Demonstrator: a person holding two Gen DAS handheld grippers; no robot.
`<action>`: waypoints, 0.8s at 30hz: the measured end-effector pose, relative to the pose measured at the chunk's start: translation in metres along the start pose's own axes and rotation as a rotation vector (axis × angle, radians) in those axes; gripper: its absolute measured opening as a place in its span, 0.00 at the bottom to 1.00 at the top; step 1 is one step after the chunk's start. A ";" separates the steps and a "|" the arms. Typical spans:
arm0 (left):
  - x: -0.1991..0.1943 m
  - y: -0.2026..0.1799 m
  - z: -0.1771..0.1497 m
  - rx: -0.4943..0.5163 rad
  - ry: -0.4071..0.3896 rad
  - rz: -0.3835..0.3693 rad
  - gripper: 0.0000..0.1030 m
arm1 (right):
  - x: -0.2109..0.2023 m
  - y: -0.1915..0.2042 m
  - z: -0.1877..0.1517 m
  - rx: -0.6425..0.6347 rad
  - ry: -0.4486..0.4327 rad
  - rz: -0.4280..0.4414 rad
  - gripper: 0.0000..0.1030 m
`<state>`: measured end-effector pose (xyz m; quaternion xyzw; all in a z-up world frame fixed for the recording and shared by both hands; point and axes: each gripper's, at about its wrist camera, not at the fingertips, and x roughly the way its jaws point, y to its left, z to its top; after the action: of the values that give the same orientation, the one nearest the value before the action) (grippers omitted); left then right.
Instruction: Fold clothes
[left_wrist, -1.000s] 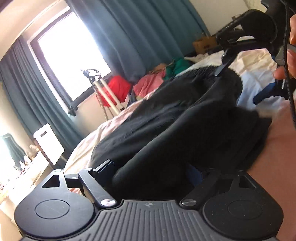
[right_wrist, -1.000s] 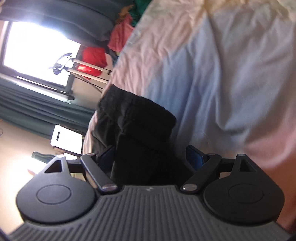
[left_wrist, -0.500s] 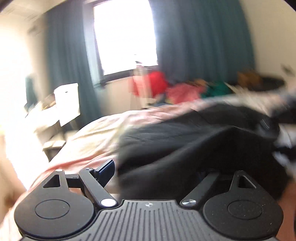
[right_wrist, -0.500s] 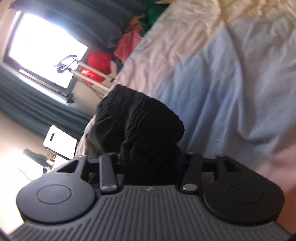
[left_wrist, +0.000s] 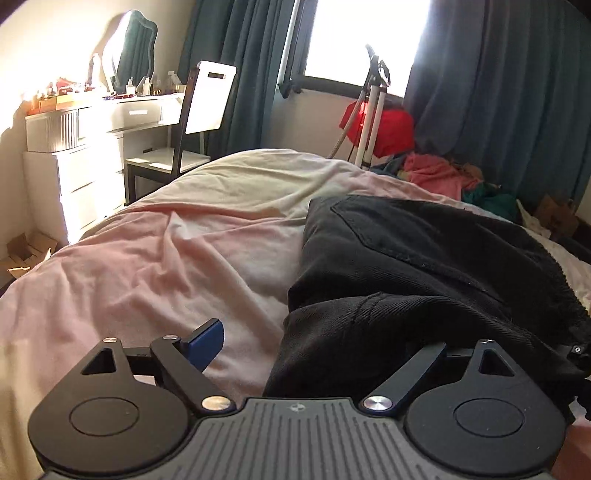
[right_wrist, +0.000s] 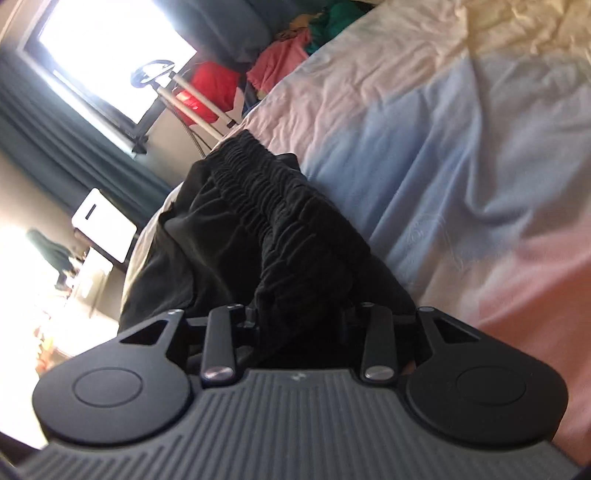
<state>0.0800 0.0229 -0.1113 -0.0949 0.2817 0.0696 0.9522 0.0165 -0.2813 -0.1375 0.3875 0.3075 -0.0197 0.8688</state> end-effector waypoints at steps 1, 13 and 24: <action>0.000 0.000 -0.003 -0.002 0.005 0.000 0.89 | -0.003 0.003 0.001 -0.012 -0.011 0.001 0.37; -0.007 -0.003 -0.011 0.036 -0.004 0.029 0.91 | 0.000 0.023 -0.001 -0.237 -0.087 -0.200 0.83; -0.007 0.001 -0.011 0.006 0.010 0.037 0.94 | 0.014 -0.019 0.012 0.146 0.009 0.123 0.87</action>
<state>0.0683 0.0205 -0.1170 -0.0874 0.2884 0.0858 0.9497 0.0283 -0.3000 -0.1518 0.4683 0.2848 0.0133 0.8363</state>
